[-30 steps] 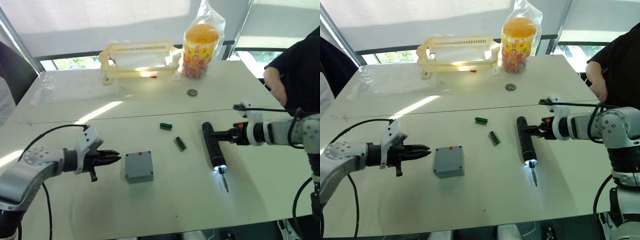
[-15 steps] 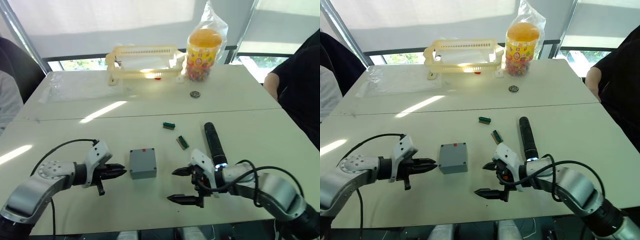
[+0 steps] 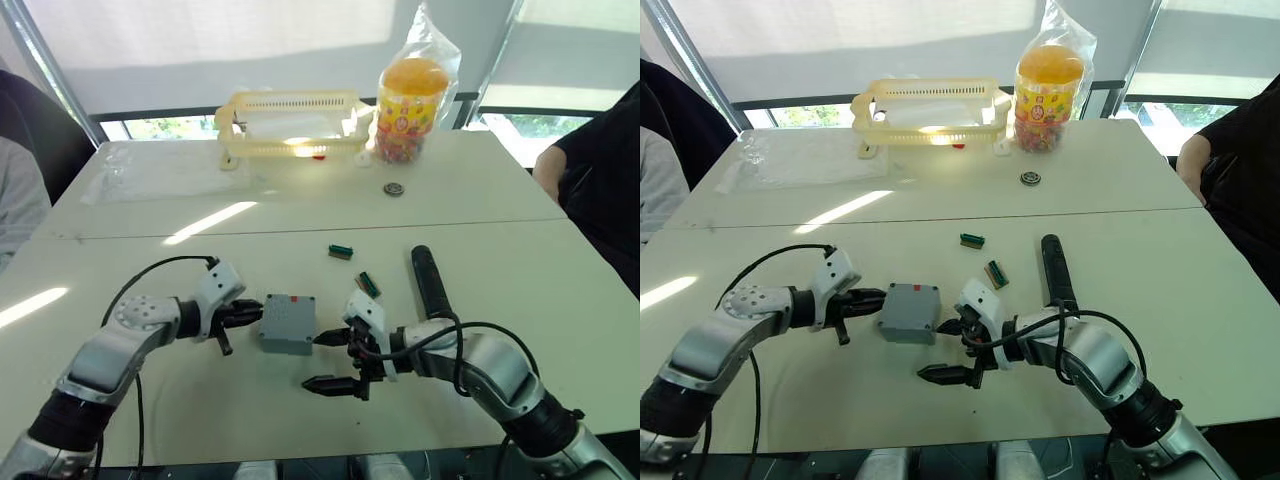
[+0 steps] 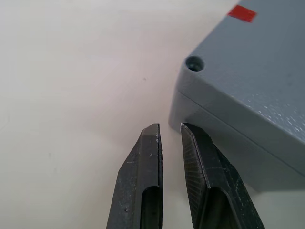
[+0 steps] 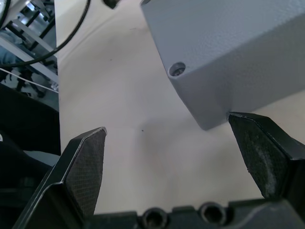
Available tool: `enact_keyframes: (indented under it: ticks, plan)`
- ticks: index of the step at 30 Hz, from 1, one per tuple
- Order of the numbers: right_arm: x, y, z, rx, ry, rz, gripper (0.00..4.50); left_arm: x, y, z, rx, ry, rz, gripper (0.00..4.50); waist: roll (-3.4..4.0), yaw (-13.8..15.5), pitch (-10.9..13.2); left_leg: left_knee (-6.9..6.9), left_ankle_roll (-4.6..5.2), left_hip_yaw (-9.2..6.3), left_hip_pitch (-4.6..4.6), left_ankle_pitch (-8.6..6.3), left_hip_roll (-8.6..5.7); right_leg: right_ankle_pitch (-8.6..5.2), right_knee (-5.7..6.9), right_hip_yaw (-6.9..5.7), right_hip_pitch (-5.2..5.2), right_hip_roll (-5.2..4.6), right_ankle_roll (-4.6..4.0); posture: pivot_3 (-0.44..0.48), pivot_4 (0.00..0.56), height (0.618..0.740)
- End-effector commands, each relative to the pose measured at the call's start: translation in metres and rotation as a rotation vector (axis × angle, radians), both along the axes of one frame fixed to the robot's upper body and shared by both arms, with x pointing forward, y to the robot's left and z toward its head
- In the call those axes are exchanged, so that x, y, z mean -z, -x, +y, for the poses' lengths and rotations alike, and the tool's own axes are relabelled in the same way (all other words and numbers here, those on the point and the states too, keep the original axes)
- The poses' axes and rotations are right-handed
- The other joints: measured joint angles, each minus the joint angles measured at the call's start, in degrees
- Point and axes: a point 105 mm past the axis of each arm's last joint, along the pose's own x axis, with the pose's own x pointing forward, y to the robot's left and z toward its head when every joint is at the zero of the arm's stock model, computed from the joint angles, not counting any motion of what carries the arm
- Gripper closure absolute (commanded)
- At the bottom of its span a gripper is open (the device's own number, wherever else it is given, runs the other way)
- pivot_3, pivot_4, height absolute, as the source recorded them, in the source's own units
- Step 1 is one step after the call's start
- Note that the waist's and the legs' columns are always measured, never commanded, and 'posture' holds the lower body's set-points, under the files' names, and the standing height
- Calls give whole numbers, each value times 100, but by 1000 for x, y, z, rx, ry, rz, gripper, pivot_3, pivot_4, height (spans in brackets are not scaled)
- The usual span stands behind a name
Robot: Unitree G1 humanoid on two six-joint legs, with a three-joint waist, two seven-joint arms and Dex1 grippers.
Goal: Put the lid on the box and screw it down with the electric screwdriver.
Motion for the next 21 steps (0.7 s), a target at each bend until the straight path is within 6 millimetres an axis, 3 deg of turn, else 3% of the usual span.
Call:
enact_keyframes:
  ticks: [1, 6, 11, 15, 21]
  plan:
    - [-15, 7, 9, -35, -59, 9, 71, -5, -14, -12, 61, -5, -63, 3833, 0, 0, 0, 0, 0, 0, 0, 0, 0, 0, 4, 0, -1, 1, 0, 0, 150, 740]
    - [-15, 9, 6, -2, -40, 0, 71, -4, -34, -18, 78, -25, -108, 3833, -2, -3, -2, 6, 0, -3, 2, 0, -1, -1, 23, -2, -3, 1, 2, 0, 150, 740]
    - [-27, -21, -26, 108, 41, -208, 71, -10, -33, 17, -10, -65, -131, 3833, -2, -66, -2, 5, 0, -3, 3, 1, 0, -1, 30, 0, -10, 2, 2, 0, 150, 740]
    - [-32, -38, -31, 110, 36, -296, 71, -6, 2, 36, -15, -54, -51, 3833, -1, -136, -2, -4, 1, -4, 8, 0, 6, -2, 33, 2, -12, 8, 0, 0, 150, 740]
    - [-25, -48, -26, 45, 36, -341, 71, -3, 48, 34, -20, -14, 44, 3833, -4, -119, -4, 1, 1, 2, 6, 1, 4, -2, 33, 3, -9, -1, 2, 0, 150, 740]
